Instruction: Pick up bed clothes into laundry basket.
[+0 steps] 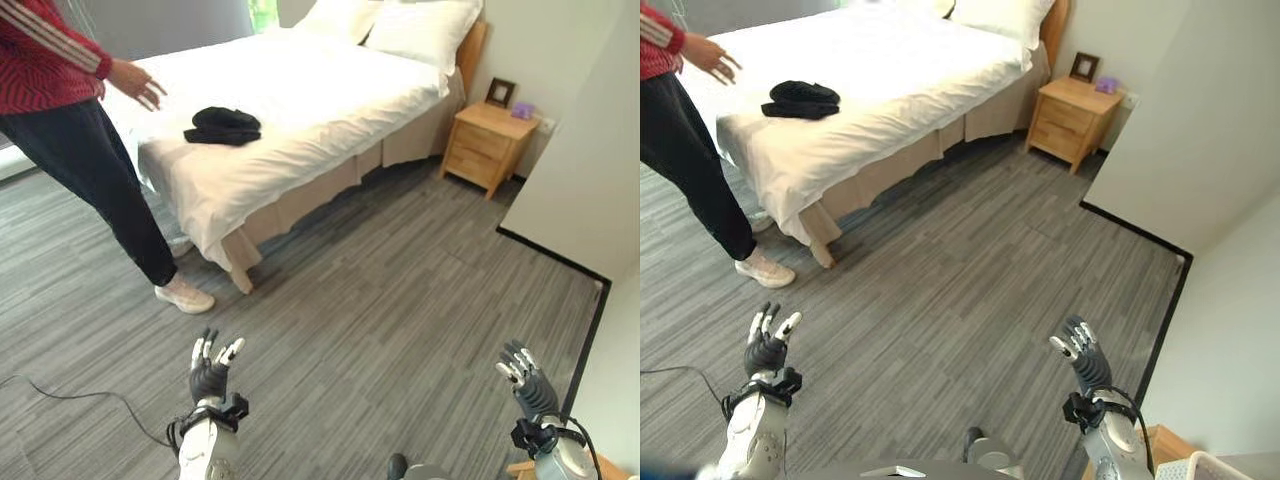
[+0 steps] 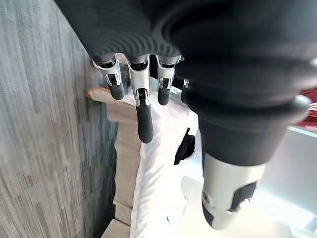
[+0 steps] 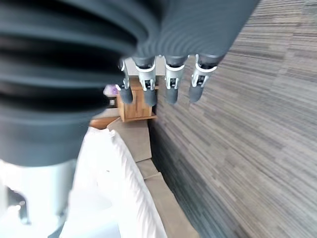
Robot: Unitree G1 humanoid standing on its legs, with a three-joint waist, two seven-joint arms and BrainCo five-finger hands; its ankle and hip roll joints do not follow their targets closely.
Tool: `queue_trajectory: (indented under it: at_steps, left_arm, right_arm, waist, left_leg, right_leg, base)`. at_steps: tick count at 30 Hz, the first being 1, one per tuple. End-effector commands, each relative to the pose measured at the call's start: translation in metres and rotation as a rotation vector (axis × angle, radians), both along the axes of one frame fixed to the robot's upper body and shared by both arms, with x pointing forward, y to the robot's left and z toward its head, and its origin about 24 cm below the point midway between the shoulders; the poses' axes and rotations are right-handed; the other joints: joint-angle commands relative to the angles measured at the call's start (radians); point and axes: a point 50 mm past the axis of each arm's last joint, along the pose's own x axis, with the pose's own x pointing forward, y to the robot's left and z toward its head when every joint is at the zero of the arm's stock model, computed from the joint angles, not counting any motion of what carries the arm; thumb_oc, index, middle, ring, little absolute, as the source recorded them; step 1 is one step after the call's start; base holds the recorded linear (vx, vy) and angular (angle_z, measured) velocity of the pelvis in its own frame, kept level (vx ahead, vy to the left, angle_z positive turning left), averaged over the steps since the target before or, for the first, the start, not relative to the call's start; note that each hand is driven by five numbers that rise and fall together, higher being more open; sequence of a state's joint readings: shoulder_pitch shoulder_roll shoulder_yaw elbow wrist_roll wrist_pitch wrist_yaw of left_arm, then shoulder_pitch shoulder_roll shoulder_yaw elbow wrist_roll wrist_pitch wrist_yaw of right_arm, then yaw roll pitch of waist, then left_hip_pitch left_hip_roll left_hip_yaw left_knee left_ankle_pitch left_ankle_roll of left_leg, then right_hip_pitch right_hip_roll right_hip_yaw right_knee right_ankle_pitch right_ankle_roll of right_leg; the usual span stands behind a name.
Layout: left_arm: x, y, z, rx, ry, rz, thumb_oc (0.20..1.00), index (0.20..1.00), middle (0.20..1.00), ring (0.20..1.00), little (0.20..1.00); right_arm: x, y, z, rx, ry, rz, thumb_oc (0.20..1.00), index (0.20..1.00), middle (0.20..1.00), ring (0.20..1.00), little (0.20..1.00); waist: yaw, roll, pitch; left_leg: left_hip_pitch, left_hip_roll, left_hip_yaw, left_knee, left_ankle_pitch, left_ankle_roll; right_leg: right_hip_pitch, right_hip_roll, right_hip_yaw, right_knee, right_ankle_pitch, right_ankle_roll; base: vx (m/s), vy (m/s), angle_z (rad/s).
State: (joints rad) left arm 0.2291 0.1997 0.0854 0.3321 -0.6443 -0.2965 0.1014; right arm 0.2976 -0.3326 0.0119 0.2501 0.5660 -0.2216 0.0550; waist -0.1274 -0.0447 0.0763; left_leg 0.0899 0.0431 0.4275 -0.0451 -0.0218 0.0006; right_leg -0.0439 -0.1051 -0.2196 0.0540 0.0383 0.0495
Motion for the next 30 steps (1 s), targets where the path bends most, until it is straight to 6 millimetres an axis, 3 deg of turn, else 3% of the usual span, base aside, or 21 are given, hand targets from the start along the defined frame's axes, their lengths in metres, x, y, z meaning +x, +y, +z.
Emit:
queue_trajectory:
  at_steps: [1, 9, 10, 12, 16, 19, 20, 21, 22, 23, 24, 25, 30]
  left_arm:
    - [0.011, 0.006, 0.017, 0.073, -0.082, -0.046, 1.0, 1.0, 1.0, 1.0, 1.0]
    - [0.011, 0.003, 0.016, 0.065, -0.086, -0.058, 1.0, 1.0, 1.0, 1.0, 1.0]
    - [0.0, -0.007, 0.012, 0.052, 0.028, -0.253, 1.0, 1.0, 1.0, 1.0, 1.0]
    - [0.017, -0.012, 0.025, 0.086, -0.041, -0.281, 1.0, 1.0, 1.0, 1.0, 1.0]
    - [0.031, -0.015, 0.038, 0.212, -0.078, -0.344, 1.0, 1.0, 1.0, 1.0, 1.0]
    - [0.045, -0.015, 0.049, 0.163, -0.168, -0.276, 1.0, 1.0, 1.0, 1.0, 1.0]
    - [0.045, -0.01, 0.05, 0.176, -0.167, -0.237, 1.0, 1.0, 1.0, 1.0, 1.0]
    - [0.044, -0.002, 0.048, 0.216, -0.146, -0.188, 1.0, 1.0, 1.0, 1.0, 1.0]
    - [0.044, -0.002, 0.048, 0.216, -0.146, -0.188, 1.0, 1.0, 1.0, 1.0, 1.0]
    - [0.043, 0.002, 0.048, 0.235, -0.133, -0.168, 1.0, 1.0, 1.0, 1.0, 1.0]
    - [0.042, 0.007, 0.049, 0.245, -0.13, -0.135, 1.0, 1.0, 1.0, 1.0, 1.0]
    - [0.042, 0.011, 0.049, 0.248, -0.13, -0.109, 1.0, 1.0, 1.0, 1.0, 1.0]
    - [0.043, 0.015, 0.056, 0.307, -0.144, -0.096, 1.0, 1.0, 1.0, 1.0, 1.0]
  right_arm:
    - [0.015, -0.002, 0.014, -0.036, -0.087, 0.031, 1.0, 1.0, 1.0, 1.0, 1.0]
    - [0.015, -0.003, 0.014, -0.046, -0.085, 0.028, 1.0, 1.0, 1.0, 1.0, 1.0]
    - [0.024, -0.026, 0.046, -0.139, -0.184, -0.092, 1.0, 1.0, 1.0, 1.0, 1.0]
    - [0.026, -0.025, 0.049, -0.111, -0.204, -0.115, 1.0, 1.0, 1.0, 1.0, 1.0]
    - [0.031, -0.019, 0.046, -0.068, -0.212, -0.096, 1.0, 1.0, 1.0, 1.0, 1.0]
    - [0.051, 0.003, 0.059, -0.064, -0.277, 0.004, 1.0, 1.0, 1.0, 1.0, 1.0]
    - [0.054, 0.008, 0.061, -0.045, -0.295, 0.015, 1.0, 1.0, 1.0, 1.0, 1.0]
    - [0.055, 0.01, 0.066, -0.03, -0.327, 0.017, 1.0, 1.0, 1.0, 1.0, 1.0]
    - [0.055, 0.01, 0.066, -0.03, -0.327, 0.017, 1.0, 1.0, 1.0, 1.0, 1.0]
    - [0.053, 0.01, 0.065, -0.019, -0.328, 0.015, 1.0, 1.0, 1.0, 1.0, 1.0]
    - [0.047, 0.01, 0.059, -0.005, -0.308, 0.004, 1.0, 1.0, 1.0, 1.0, 1.0]
    - [0.045, 0.01, 0.055, -0.002, -0.29, -0.002, 1.0, 1.0, 1.0, 1.0, 1.0]
    - [0.043, 0.009, 0.047, -0.017, -0.249, -0.022, 1.0, 1.0, 1.0, 1.0, 1.0]
  waist:
    - [0.003, 0.003, -0.01]
    - [0.003, -0.003, -0.02]
    - [0.058, -0.016, 0.015]
    - [0.061, -0.024, 0.015]
    - [0.068, -0.03, 0.011]
    - [0.087, -0.033, 0.025]
    - [0.095, -0.034, 0.035]
    - [0.102, -0.037, 0.067]
    - [0.103, -0.037, 0.063]
    - [0.103, -0.035, 0.079]
    - [0.096, -0.031, 0.117]
    - [0.091, -0.024, 0.137]
    - [0.08, 0.001, 0.181]
  left_leg:
    - [0.025, 0.054, -0.067, -0.026, 0.012, -0.044]
    - [0.034, 0.054, -0.066, -0.042, 0.022, -0.045]
    - [0.027, 0.083, -0.126, -0.031, 0.06, -0.062]
    - [0.021, 0.077, -0.128, -0.034, 0.056, -0.058]
    - [0.017, 0.064, -0.128, -0.042, 0.051, -0.054]
    - [-0.006, 0.044, -0.129, -0.037, 0.038, -0.041]
    - [-0.014, 0.037, -0.132, -0.028, 0.028, -0.033]
    - [-0.029, 0.017, -0.15, 0.017, -0.007, -0.009]
    - [-0.035, 0.018, -0.149, 0.018, -0.006, -0.009]
    - [-0.036, 0.009, -0.16, 0.036, -0.019, 0.003]
    - [-0.027, -0.006, -0.176, 0.066, -0.047, 0.026]
    - [-0.016, -0.011, -0.173, 0.076, -0.062, 0.04]
    - [0.031, -0.018, -0.161, 0.08, -0.1, 0.062]
  right_leg:
    - [0.047, -0.04, 0.08, -0.033, -0.01, 0.081]
    - [0.043, -0.036, 0.083, -0.039, 0.003, 0.087]
    - [0.111, -0.055, 0.064, -0.029, -0.045, 0.105]
    - [0.111, -0.06, 0.059, -0.042, -0.039, 0.11]
    - [0.113, -0.069, 0.051, -0.058, -0.026, 0.121]
    - [0.083, -0.092, 0.058, -0.04, -0.012, 0.138]
    - [0.069, -0.102, 0.063, -0.01, -0.017, 0.142]
    - [0.025, -0.12, 0.087, 0.114, -0.03, 0.145]
    - [0.02, -0.119, 0.088, 0.113, -0.028, 0.144]
    - [-0.009, -0.126, 0.1, 0.19, -0.011, 0.148]
    - [-0.077, -0.137, 0.12, 0.36, 0.053, 0.15]
    - [-0.11, -0.141, 0.131, 0.434, 0.086, 0.149]
    - [-0.21, -0.158, 0.103, 0.592, 0.109, 0.144]
  base:
    - [-0.01, 0.035, 0.01]
    - [0.0, 0.001, -0.01]
    - [0.0, 0.0, 0.0]
    - [0.04, 0.041, 0.01]
    - [0.05, 0.066, 0.03]
    - [0.02, 0.109, 0.0]
    - [0.01, 0.219, -0.01]
    - [0.0, 0.146, 0.04]
    - [0.01, 0.152, 0.0]
    - [0.04, 0.169, 0.16]
    - [0.08, 0.247, 0.22]
    - [0.06, 0.188, 0.28]
    - [0.14, 0.124, 0.2]
